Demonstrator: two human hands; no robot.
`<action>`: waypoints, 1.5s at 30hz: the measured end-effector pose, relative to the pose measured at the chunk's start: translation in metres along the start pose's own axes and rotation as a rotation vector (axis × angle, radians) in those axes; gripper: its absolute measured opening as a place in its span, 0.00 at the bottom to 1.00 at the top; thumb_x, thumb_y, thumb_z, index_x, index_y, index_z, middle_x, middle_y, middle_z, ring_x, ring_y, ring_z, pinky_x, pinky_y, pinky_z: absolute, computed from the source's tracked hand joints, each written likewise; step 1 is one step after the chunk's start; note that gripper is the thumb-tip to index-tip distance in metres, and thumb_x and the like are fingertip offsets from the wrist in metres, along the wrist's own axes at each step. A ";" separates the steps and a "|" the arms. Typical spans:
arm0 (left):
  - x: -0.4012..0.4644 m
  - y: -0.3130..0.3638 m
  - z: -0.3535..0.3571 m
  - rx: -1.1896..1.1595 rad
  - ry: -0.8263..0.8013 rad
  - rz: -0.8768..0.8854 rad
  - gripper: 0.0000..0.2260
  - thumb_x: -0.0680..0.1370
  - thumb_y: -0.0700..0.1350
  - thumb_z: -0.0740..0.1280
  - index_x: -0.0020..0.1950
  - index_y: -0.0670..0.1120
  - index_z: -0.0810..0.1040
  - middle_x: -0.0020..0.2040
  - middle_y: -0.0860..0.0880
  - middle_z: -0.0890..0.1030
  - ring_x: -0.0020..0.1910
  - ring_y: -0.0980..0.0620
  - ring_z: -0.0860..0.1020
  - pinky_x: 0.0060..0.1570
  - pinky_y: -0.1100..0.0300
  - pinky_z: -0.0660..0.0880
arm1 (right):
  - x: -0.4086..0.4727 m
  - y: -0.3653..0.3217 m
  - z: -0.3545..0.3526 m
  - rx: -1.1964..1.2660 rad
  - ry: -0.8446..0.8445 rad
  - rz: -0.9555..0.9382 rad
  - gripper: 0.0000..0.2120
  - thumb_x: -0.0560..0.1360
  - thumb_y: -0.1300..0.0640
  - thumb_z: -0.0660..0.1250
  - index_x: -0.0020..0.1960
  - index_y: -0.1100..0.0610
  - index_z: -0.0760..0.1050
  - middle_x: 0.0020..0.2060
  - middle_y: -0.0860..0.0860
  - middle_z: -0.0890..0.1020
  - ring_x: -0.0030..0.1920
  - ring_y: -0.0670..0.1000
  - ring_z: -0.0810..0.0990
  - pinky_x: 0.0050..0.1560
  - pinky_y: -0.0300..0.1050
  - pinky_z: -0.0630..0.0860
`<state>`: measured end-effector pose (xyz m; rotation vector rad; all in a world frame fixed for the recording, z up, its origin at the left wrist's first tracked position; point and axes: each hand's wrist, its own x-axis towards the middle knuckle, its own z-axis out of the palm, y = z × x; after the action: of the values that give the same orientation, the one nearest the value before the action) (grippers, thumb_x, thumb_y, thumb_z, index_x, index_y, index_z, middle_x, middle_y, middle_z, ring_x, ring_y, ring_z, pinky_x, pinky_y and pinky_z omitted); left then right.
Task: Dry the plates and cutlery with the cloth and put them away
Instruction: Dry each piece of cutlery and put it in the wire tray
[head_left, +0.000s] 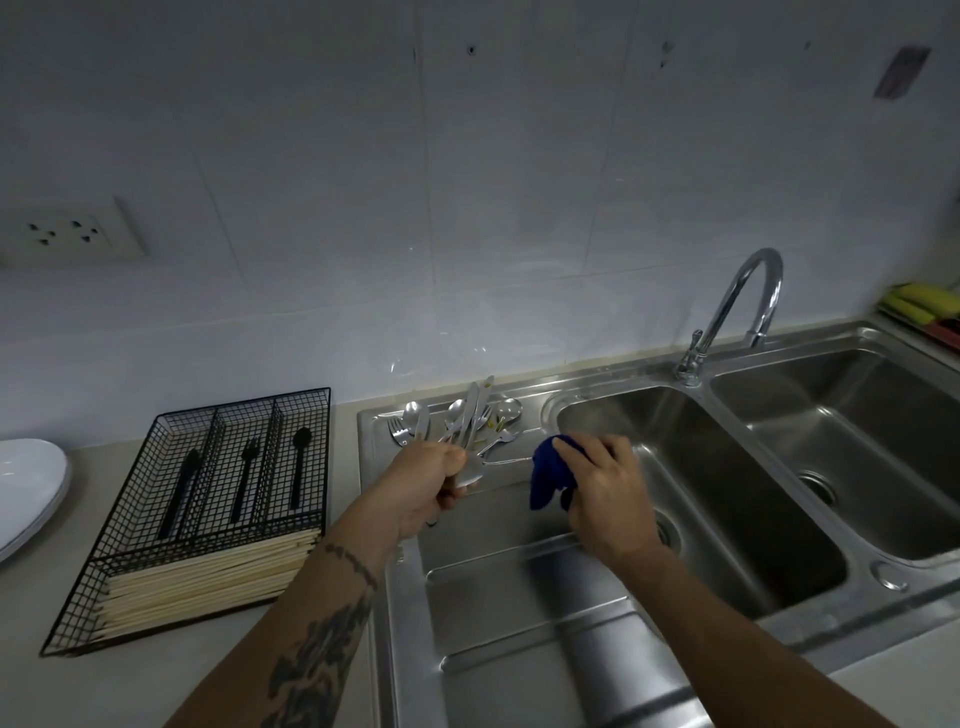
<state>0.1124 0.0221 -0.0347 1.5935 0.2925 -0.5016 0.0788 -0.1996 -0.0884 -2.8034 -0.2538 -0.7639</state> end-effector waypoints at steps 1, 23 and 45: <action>0.000 0.000 0.000 -0.027 0.001 -0.020 0.09 0.82 0.38 0.59 0.51 0.39 0.79 0.34 0.44 0.77 0.31 0.51 0.72 0.30 0.60 0.68 | 0.002 -0.001 -0.001 -0.002 0.008 -0.009 0.29 0.56 0.65 0.76 0.57 0.57 0.81 0.54 0.52 0.81 0.47 0.56 0.73 0.48 0.47 0.74; 0.007 -0.006 -0.002 0.210 0.312 0.292 0.06 0.77 0.45 0.67 0.50 0.47 0.83 0.39 0.47 0.85 0.35 0.49 0.85 0.34 0.58 0.78 | 0.000 -0.042 -0.007 -0.187 -0.186 -0.121 0.34 0.60 0.53 0.76 0.65 0.54 0.74 0.55 0.52 0.80 0.51 0.55 0.74 0.49 0.50 0.72; 0.030 -0.014 -0.071 -0.225 0.688 0.150 0.02 0.70 0.35 0.70 0.40 0.36 0.83 0.31 0.44 0.82 0.29 0.48 0.78 0.31 0.59 0.75 | 0.001 -0.053 0.011 -0.067 -0.311 -0.191 0.27 0.62 0.53 0.76 0.61 0.54 0.79 0.46 0.53 0.82 0.43 0.55 0.77 0.43 0.49 0.77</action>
<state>0.1421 0.0907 -0.0593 1.5084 0.7126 0.2097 0.0727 -0.1458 -0.0880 -2.9853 -0.5650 -0.3732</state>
